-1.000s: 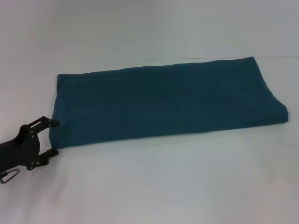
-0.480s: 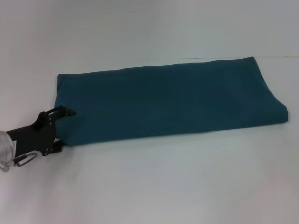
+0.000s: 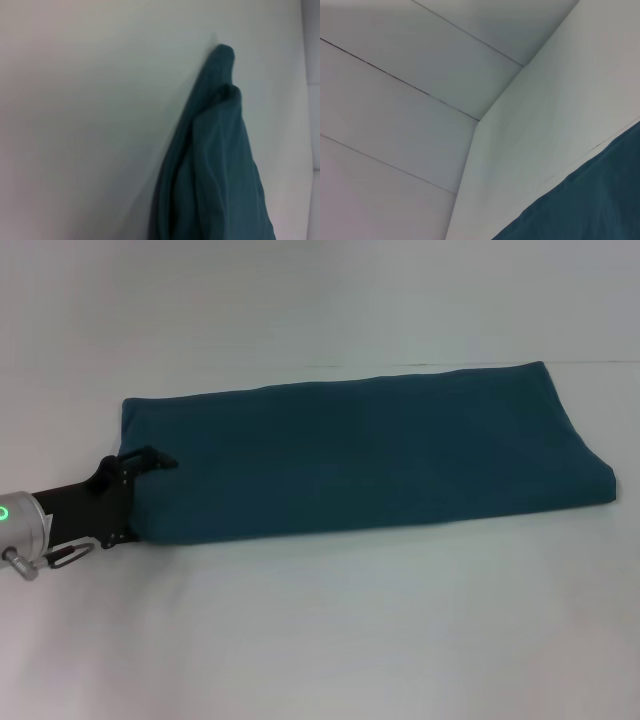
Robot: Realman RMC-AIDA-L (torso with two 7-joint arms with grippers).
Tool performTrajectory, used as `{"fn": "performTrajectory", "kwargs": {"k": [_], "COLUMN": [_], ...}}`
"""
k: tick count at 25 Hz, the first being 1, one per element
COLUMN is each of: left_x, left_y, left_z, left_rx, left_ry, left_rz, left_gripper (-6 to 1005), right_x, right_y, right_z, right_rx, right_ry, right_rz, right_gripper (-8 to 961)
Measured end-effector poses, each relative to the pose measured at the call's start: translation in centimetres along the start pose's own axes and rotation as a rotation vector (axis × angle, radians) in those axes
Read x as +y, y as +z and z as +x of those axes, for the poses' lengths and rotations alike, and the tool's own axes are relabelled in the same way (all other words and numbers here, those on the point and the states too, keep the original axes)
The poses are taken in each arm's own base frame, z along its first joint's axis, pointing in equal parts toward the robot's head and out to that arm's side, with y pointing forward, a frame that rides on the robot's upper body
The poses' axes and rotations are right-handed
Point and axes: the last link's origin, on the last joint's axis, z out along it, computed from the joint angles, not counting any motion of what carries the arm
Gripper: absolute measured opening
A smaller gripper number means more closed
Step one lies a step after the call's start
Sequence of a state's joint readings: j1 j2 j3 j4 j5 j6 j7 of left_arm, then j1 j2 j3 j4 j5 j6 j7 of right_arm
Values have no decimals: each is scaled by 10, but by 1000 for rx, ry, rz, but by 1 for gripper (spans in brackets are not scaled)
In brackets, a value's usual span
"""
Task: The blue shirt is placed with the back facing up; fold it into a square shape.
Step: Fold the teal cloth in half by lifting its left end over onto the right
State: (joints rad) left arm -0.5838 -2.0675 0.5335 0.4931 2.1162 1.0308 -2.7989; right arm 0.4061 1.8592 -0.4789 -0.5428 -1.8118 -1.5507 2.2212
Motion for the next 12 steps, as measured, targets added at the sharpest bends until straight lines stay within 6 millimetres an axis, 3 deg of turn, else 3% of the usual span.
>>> {"fn": "performTrajectory", "kwargs": {"k": [12], "left_x": [3], "left_y": [-3], "left_z": [-3], "left_rx": [-39], "left_ry": [93], "left_rz": [-8], "left_gripper": [673], "right_x": [0], "right_y": [-2], "right_z": [-2], "right_rx": [-16], "right_ry": [6], "right_rz": [-2], "right_gripper": [794]}}
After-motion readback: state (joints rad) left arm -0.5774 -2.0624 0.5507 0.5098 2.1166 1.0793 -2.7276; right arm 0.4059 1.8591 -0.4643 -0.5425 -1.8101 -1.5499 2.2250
